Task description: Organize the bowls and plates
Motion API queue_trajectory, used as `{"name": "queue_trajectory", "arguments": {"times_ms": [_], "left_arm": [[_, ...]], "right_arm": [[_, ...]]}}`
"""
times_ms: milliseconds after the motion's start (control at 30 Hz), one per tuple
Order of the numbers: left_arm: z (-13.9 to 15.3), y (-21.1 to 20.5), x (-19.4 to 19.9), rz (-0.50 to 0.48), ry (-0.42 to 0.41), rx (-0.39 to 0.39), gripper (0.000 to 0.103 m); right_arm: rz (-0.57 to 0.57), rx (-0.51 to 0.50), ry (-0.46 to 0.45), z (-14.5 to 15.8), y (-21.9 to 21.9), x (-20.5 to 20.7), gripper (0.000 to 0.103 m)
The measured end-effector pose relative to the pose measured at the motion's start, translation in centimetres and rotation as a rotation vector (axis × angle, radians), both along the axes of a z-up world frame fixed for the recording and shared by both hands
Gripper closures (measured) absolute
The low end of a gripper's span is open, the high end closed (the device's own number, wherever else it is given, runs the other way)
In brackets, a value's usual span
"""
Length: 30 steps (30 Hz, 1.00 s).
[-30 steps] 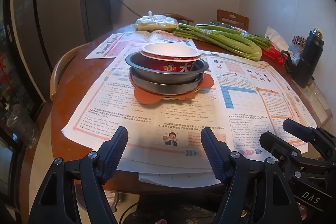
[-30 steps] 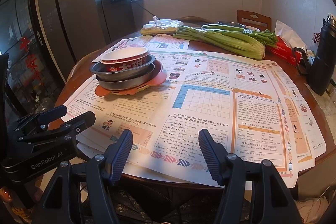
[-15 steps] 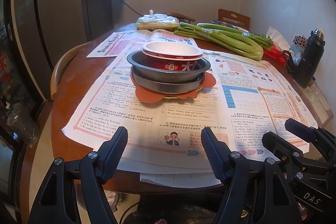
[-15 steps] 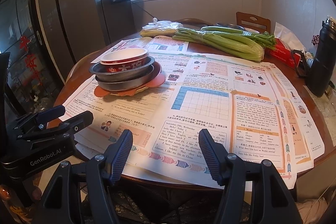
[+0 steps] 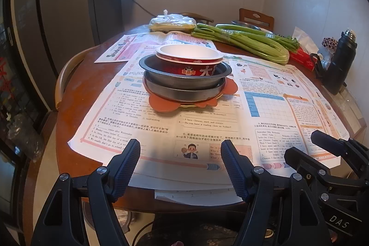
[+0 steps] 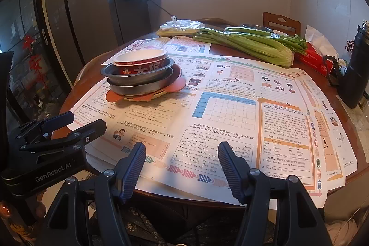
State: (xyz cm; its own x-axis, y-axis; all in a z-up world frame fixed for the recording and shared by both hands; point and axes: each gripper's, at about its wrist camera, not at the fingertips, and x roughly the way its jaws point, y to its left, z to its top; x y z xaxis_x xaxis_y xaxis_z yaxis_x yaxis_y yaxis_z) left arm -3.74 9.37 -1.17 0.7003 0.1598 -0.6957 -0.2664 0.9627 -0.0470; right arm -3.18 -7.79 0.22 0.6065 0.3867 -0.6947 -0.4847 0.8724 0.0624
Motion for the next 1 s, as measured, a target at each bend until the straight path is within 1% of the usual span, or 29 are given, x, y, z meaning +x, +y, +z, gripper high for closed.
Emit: {"name": "queue_trajectory", "arguments": {"times_ms": [1000], "left_arm": [[-0.56,0.23,0.59,-0.004,0.028,0.012,0.029]], "right_arm": [[0.004,-0.009,0.019,-0.56,0.02,0.16,0.038]]}}
